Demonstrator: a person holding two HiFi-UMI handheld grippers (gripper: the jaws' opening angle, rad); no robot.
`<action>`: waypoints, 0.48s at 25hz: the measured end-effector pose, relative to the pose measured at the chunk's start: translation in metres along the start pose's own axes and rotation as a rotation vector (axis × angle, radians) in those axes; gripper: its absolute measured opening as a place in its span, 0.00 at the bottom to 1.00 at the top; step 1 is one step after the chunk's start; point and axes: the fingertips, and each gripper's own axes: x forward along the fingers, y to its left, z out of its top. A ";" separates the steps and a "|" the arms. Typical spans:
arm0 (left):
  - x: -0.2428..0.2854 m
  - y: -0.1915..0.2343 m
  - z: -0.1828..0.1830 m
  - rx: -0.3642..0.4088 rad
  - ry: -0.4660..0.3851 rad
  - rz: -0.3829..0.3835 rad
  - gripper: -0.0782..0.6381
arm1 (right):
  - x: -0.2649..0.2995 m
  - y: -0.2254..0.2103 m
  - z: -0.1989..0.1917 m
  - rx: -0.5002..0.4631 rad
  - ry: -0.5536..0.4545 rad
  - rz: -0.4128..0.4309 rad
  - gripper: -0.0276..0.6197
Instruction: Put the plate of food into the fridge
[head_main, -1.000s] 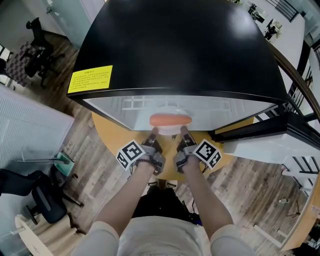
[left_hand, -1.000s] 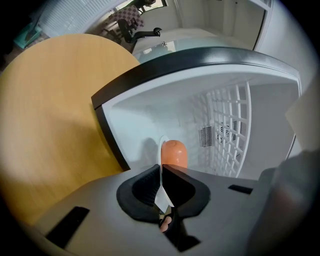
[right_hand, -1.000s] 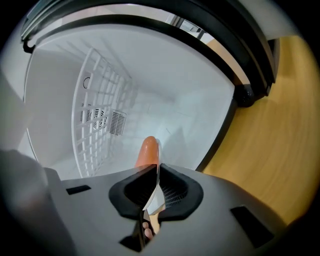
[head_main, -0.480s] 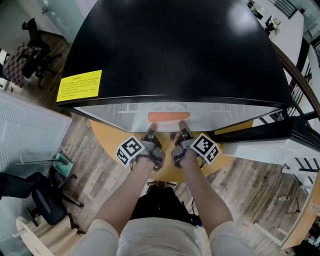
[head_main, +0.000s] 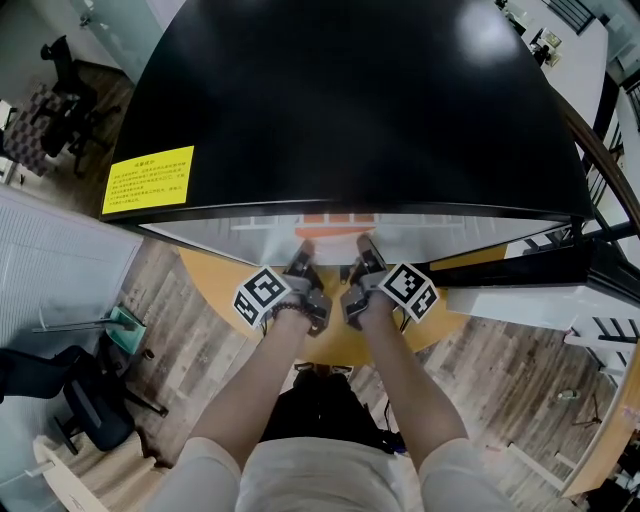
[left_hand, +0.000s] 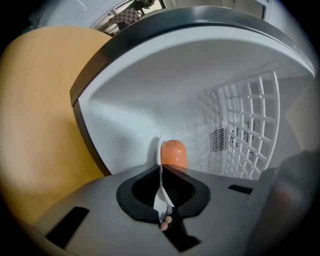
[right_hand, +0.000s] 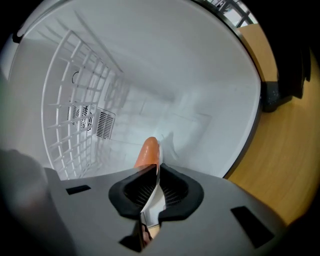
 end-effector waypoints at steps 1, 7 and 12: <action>0.001 0.000 0.000 -0.001 -0.002 0.003 0.16 | 0.000 0.000 0.000 -0.008 0.001 -0.006 0.10; 0.004 0.003 0.000 -0.003 -0.003 0.013 0.16 | 0.002 -0.001 0.002 -0.029 0.004 -0.044 0.10; 0.005 0.002 0.000 0.008 0.008 0.023 0.16 | 0.003 -0.001 0.002 -0.061 0.007 -0.074 0.10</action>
